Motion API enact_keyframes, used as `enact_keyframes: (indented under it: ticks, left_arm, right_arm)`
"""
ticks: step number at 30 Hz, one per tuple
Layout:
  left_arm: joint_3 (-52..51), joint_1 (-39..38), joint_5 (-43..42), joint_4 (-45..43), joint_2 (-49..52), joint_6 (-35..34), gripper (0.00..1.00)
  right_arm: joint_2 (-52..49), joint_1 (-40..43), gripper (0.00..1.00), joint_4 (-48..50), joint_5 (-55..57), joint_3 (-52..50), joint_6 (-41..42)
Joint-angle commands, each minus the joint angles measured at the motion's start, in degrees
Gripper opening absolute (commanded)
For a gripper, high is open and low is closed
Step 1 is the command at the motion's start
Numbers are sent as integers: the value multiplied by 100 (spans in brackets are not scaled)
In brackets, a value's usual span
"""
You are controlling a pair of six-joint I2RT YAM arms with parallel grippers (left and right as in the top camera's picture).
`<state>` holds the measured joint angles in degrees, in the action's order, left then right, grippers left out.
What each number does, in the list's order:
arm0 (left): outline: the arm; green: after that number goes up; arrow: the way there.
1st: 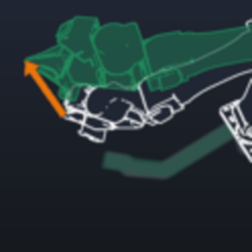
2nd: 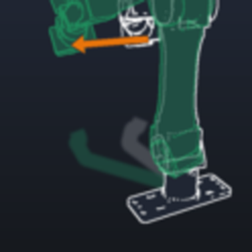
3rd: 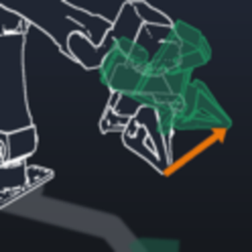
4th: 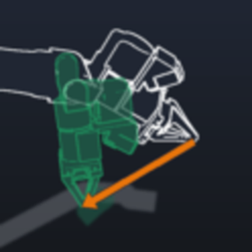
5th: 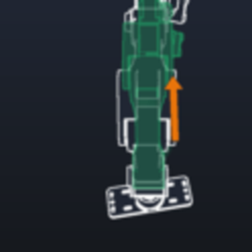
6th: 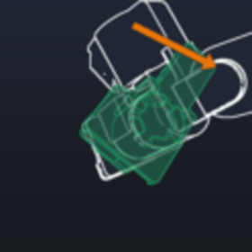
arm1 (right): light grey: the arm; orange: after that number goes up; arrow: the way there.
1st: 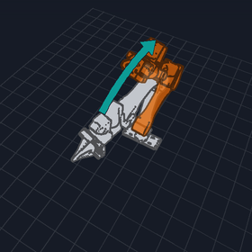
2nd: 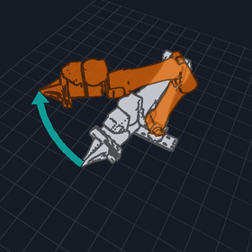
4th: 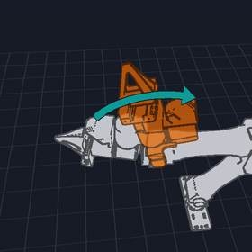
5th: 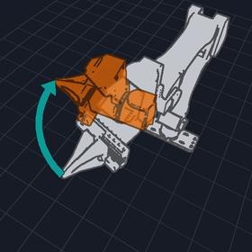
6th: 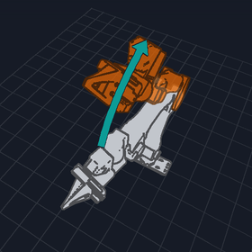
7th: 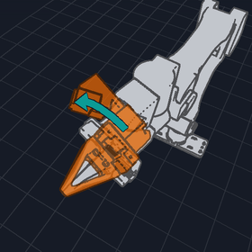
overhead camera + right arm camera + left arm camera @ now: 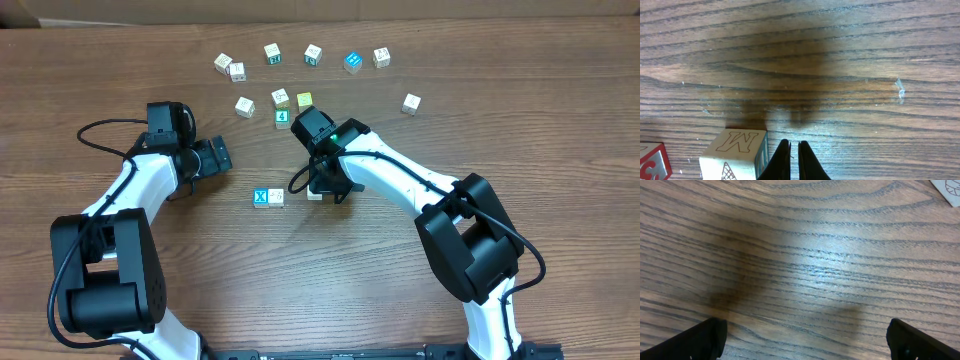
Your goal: Form a horizontal line
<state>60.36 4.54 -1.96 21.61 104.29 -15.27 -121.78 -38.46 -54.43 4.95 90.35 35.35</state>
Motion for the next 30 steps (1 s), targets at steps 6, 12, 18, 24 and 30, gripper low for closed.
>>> enact_keyframes:
  ticks: [6,12,18,24,30]
  left_arm:
    - [-24,-4,-46,2,72,-59,100]
    - [-24,-4,-46,2,72,-59,100]
    - [-22,-4,-44,2,72,-59,100]
    - [-24,-4,-44,2,72,-59,99]
    - [-24,-4,-44,2,72,-59,99]
  right_arm:
    - [79,-11,5,35,101,-31,22]
    - [79,-11,5,35,101,-31,22]
    - [79,-11,5,37,101,-31,20]
    - [79,-11,4,33,87,-31,20]
    - [79,-11,4,42,-103,-31,17]
